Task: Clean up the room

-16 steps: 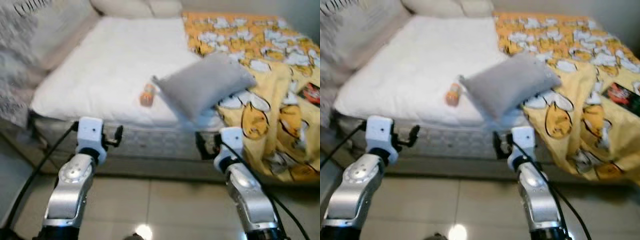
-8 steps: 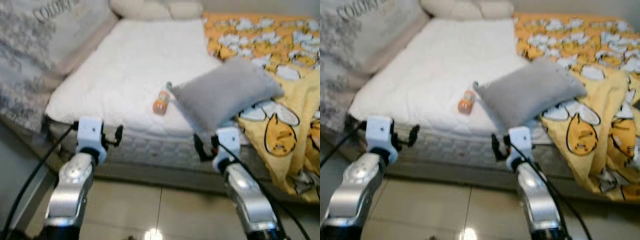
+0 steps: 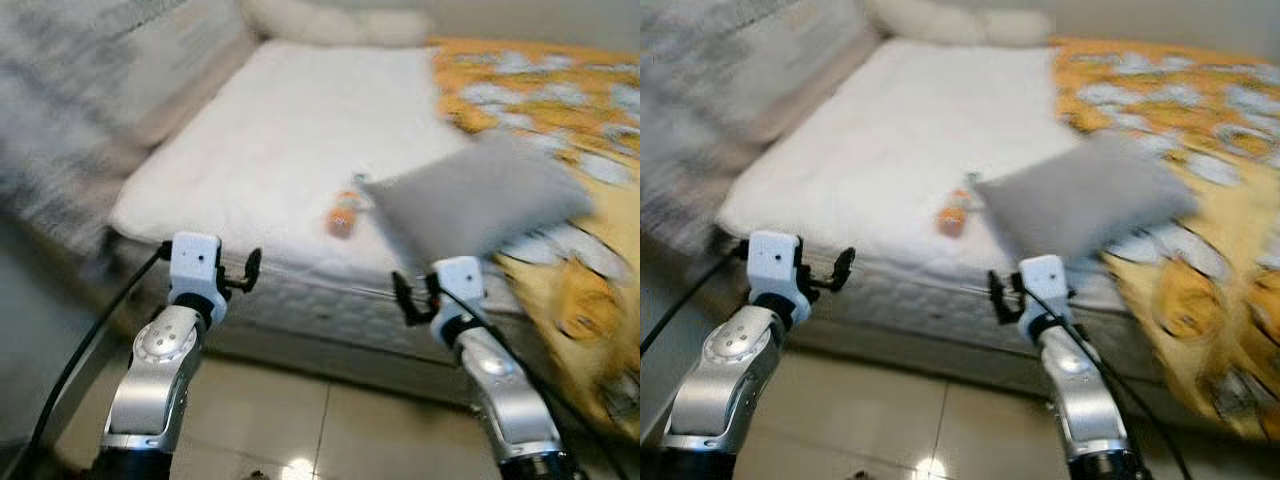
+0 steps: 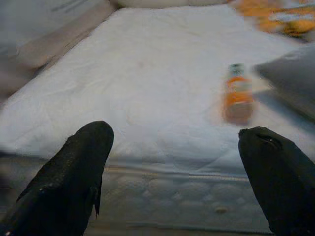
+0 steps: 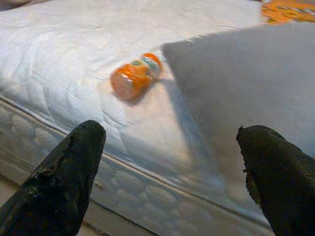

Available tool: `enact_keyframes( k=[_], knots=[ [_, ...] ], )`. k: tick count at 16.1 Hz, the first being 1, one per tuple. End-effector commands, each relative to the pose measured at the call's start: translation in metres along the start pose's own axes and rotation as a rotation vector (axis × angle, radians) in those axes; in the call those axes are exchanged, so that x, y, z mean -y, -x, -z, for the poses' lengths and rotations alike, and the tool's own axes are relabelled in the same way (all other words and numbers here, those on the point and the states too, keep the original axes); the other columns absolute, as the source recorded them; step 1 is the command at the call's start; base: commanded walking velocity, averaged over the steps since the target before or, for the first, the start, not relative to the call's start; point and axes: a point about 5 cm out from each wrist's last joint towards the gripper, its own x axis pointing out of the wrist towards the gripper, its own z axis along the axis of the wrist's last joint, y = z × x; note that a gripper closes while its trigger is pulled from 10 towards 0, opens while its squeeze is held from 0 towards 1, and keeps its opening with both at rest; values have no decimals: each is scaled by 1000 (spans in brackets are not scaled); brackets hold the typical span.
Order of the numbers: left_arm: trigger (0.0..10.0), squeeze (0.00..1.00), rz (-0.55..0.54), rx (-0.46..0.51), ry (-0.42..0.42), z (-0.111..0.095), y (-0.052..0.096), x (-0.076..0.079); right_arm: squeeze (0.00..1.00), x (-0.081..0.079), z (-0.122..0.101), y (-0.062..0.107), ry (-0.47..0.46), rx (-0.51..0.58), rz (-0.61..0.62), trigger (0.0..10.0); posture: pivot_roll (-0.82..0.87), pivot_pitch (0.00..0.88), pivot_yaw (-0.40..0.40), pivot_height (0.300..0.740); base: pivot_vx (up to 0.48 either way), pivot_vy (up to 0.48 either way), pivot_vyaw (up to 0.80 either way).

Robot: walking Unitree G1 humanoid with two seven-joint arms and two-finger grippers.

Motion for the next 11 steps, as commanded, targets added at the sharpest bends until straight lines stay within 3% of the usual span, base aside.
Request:
enact_keyframes(
  k=[1, 11],
  knots=[
    [10000, 0, -14, 3, -4, 0, 2, -5, 0, -5, -5, -4, 6, 20, -19, 10000, 34, 0, 20, 740, 270, 0, 638],
    [10000, 0, -12, 0, -13, 1, 4, -6, 0, -3, 3, -2, 19, -18, 22, 10000, 38, 0, 24, 740, 268, 0, 0]
  ],
)
